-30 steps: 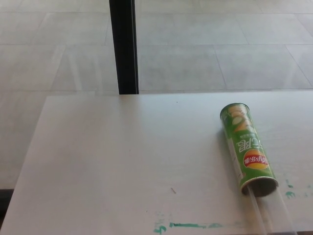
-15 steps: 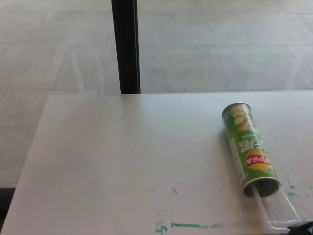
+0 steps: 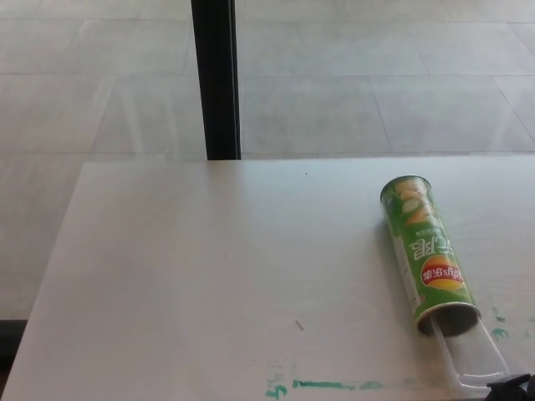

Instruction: Use the right hand as a fist to push the chips tray inside its container kept in the middle of the desk

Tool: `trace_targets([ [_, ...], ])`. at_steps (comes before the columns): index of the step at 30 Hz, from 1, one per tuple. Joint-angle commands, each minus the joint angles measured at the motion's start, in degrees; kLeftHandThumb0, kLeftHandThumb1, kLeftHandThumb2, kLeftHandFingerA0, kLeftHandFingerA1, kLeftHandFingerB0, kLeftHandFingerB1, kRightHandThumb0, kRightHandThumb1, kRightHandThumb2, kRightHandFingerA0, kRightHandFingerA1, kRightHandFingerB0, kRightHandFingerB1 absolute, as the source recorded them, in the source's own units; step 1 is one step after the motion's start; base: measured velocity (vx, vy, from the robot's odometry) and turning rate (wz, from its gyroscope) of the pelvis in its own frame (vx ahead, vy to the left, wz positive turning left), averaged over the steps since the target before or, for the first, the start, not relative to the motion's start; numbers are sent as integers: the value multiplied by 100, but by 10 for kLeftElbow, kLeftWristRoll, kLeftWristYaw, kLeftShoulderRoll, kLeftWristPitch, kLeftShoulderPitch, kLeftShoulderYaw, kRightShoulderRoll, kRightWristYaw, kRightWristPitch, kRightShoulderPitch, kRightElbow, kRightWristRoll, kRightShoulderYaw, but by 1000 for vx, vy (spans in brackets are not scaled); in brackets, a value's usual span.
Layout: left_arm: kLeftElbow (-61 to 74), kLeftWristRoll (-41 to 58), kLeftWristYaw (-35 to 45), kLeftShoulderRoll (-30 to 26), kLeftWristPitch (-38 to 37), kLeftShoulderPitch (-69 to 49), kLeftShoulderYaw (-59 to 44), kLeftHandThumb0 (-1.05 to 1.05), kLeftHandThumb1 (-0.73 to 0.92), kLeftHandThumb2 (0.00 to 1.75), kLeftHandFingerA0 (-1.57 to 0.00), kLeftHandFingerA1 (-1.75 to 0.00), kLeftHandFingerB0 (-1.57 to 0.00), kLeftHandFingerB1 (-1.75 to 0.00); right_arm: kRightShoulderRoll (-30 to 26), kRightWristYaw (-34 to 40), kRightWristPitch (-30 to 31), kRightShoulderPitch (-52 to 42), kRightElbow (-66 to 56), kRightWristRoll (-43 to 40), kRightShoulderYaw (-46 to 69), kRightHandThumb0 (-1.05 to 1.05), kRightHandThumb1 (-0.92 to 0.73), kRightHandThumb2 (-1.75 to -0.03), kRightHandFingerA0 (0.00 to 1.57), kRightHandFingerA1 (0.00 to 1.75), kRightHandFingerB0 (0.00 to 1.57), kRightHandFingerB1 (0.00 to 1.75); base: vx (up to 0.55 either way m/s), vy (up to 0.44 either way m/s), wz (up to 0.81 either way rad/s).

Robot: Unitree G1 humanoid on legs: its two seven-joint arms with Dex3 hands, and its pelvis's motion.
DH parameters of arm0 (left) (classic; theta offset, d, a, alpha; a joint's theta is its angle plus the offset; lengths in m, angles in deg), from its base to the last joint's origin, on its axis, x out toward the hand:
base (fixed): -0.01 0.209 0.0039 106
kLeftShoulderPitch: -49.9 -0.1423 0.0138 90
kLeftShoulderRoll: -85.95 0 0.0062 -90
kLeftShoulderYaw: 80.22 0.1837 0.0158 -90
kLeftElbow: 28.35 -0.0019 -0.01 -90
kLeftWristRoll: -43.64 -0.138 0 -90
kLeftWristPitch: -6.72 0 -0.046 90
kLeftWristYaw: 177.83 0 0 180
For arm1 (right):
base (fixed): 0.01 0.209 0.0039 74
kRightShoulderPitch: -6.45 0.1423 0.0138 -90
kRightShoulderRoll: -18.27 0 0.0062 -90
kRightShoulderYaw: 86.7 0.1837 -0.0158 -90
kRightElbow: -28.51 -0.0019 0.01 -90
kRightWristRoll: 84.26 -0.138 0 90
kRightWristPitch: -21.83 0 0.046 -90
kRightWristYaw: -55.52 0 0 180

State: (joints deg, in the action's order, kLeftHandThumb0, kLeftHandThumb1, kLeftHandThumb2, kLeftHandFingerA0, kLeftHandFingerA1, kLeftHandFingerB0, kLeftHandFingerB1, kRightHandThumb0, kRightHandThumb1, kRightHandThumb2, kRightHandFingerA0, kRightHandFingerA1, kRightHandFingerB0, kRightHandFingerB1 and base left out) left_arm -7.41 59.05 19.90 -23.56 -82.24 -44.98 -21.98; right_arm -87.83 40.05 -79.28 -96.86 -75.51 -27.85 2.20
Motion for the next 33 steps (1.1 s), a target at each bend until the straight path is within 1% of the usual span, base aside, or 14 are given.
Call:
trace_targets([
  [1, 6, 12, -4, -6, 15, 1, -4, -29, 27, 171, -37, -104, -21, -86, -6, 12, 30, 22, 20, 15, -13, -64, -80, -64, 88, 106, 59, 42, 0, 0, 0],
  [2, 7, 15, -3, -6, 18, 2, -7, -18, 61, 135, -50, -88, -37, -79, -5, 9, 34, 27, 21, 15, -16, -65, -80, -65, 86, 109, 59, 42, 0, 0, 0],
  [6, 1, -1, -1, -8, 1, 1, 9, -20, 58, 133, -48, -86, -37, -78, 0, -12, 55, 56, 28, 19, -34, -66, -82, -65, 84, 113, 56, 43, 0, 0, 0],
  [7, 3, 0, -2, -8, 1, 0, 10, -33, 26, 171, -40, -104, -27, -89, 2, -13, 59, 62, 28, 20, -37, -66, -82, -65, 84, 110, 57, 43, 0, 0, 0],
  [8, 3, 0, -2, -8, 1, 1, 11, -33, 26, 171, -40, -104, -27, -89, 1, -12, 61, 62, 29, 19, -38, -66, -82, -65, 84, 110, 57, 43, 0, 0, 0],
  [9, 0, 1, -7, -8, 3, 3, 12, -33, 27, 170, -39, -102, -25, -85, 2, 0, 57, 67, 28, 16, -42, -64, -79, -64, 90, 110, 60, 43, 0, 0, 0],
  [10, 0, 0, -8, -8, 1, 3, 14, -20, 58, 132, -47, -84, -33, -75, 2, -2, 59, 69, 26, 17, -44, -64, -79, -64, 89, 110, 59, 42, 0, 0, 0],
  [13, 3, 2, -2, -9, -4, -2, 16, -19, 58, 132, -47, -84, -34, -75, 1, 0, 65, 77, 28, 20, -53, -63, -78, -64, 88, 114, 58, 42, 0, 0, 0],
  [14, 3, 3, -6, -8, -3, -1, 16, -33, 26, 171, -41, -104, -27, -87, 1, -3, 68, 78, 28, 19, -54, -64, -79, -64, 86, 116, 58, 41, 0, 0, 0],
  [15, 3, 3, -7, -8, -4, -1, 16, -20, 57, 132, -49, -86, -36, -77, 1, -4, 69, 79, 28, 13, -53, -63, -78, -64, 86, 120, 58, 42, 0, 0, 0],
  [23, 8, 14, -3, -7, 6, 0, 7, -19, 62, 136, -52, -89, -33, -77, -7, -11, 76, 90, 29, 10, -57, -62, -78, -64, 86, 116, 57, 42, 0, 0, 0],
  [24, 8, 15, 2, -8, 8, 0, 7, -19, 62, 137, -49, -88, -34, -78, -6, -16, 78, 96, 33, 8, -60, -61, -78, -64, 88, 98, 56, 41, 0, 0, 0],
  [26, 5, 12, 1, -9, 3, -7, 9, -20, 62, 136, -45, -85, -33, -77, -1, -15, 81, 97, 33, 13, -68, -61, -77, -63, 87, 105, 57, 41, 0, 0, 0],
  [33, 2, 25, 1, -10, 18, -4, -2, -18, 65, 138, -43, -85, -30, -76, 11, -16, 104, 136, 67, 38, -106, -61, -77, -63, 85, 105, 56, 40, 0, 0, 0],
])
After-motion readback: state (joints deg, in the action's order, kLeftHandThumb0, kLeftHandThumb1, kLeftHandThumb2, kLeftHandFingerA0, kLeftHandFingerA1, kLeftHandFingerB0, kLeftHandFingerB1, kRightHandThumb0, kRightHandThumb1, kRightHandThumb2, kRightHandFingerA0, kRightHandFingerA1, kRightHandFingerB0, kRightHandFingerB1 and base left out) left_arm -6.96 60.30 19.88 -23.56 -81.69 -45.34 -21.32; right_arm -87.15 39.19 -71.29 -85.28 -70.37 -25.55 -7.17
